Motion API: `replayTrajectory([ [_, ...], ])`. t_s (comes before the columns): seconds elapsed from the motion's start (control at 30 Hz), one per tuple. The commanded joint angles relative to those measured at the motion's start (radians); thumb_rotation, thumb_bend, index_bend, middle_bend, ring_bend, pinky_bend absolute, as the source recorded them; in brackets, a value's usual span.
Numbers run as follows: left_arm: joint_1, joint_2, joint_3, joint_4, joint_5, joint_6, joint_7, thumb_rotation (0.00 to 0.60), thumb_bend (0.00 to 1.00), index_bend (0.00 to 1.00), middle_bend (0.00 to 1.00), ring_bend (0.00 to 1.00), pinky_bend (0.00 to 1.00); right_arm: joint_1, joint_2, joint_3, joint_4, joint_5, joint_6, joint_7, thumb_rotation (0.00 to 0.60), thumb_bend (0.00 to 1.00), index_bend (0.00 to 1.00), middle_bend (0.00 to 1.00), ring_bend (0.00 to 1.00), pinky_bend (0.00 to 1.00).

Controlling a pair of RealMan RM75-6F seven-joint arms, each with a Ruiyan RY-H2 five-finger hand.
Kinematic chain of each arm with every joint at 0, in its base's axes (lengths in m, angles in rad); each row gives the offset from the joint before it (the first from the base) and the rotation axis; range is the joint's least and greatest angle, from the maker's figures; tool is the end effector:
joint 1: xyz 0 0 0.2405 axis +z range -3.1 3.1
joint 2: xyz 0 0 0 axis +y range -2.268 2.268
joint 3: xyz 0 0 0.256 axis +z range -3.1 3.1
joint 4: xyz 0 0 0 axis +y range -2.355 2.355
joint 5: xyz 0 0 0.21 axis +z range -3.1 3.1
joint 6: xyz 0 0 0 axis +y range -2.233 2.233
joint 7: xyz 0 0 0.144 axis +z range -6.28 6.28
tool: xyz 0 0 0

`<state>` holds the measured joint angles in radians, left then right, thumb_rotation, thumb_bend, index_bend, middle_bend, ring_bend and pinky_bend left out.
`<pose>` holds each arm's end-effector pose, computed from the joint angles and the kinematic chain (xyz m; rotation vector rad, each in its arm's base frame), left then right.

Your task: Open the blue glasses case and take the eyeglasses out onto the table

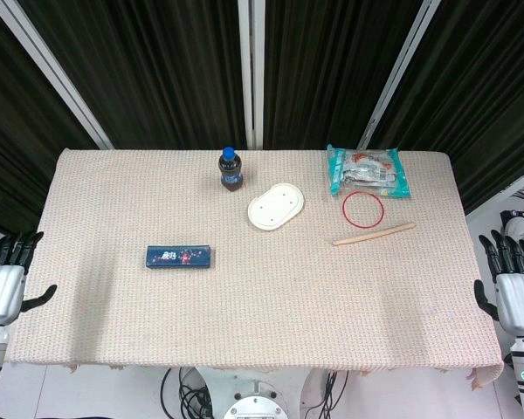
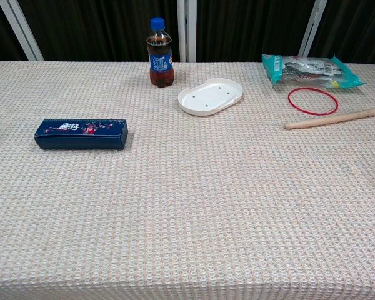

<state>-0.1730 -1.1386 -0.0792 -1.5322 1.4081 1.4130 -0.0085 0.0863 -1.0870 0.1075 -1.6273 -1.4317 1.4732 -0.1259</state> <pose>-0.3210 0.2167 0.1616 -1.3790 -0.8816 -0.8712 -0.3144 -0.1930 0.1786 1.3455 -0.7937 0.8008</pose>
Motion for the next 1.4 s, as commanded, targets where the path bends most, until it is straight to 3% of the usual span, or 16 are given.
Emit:
replayTrajectory([
  [0.03, -0.002, -0.001, -0.001, -0.001, 0.003, -0.002, 0.004, 0.6, 0.2, 0.06, 0.05, 0.0, 0.03, 0.003, 0.001, 0.0, -0.002, -0.001, -0.004, -0.003, 0.6, 0.45, 0.0, 0.0, 0.0, 0.0],
  [0.63, -0.054, 0.027, -0.008, -0.06, 0.018, -0.076, 0.022, 0.6, 0.18, 0.06, 0.05, 0.0, 0.04, 0.005, 0.021, 0.017, -0.038, -0.001, 0.02, -0.006, 0.6, 0.45, 0.0, 0.0, 0.0, 0.0],
  [1.0, -0.179, -0.008, -0.044, -0.116, -0.02, -0.244, 0.056, 0.6, 0.18, 0.06, 0.06, 0.0, 0.08, 0.025, 0.02, 0.014, -0.01, 0.013, -0.026, 0.009, 0.6, 0.45, 0.0, 0.0, 0.0, 0.0],
  [1.4, -0.338, -0.126, -0.082, -0.087, -0.16, -0.448, 0.162, 0.6, 0.2, 0.08, 0.06, 0.0, 0.12, 0.034, 0.02, 0.016, 0.013, 0.011, -0.038, 0.051, 0.6, 0.45, 0.0, 0.0, 0.0, 0.0],
])
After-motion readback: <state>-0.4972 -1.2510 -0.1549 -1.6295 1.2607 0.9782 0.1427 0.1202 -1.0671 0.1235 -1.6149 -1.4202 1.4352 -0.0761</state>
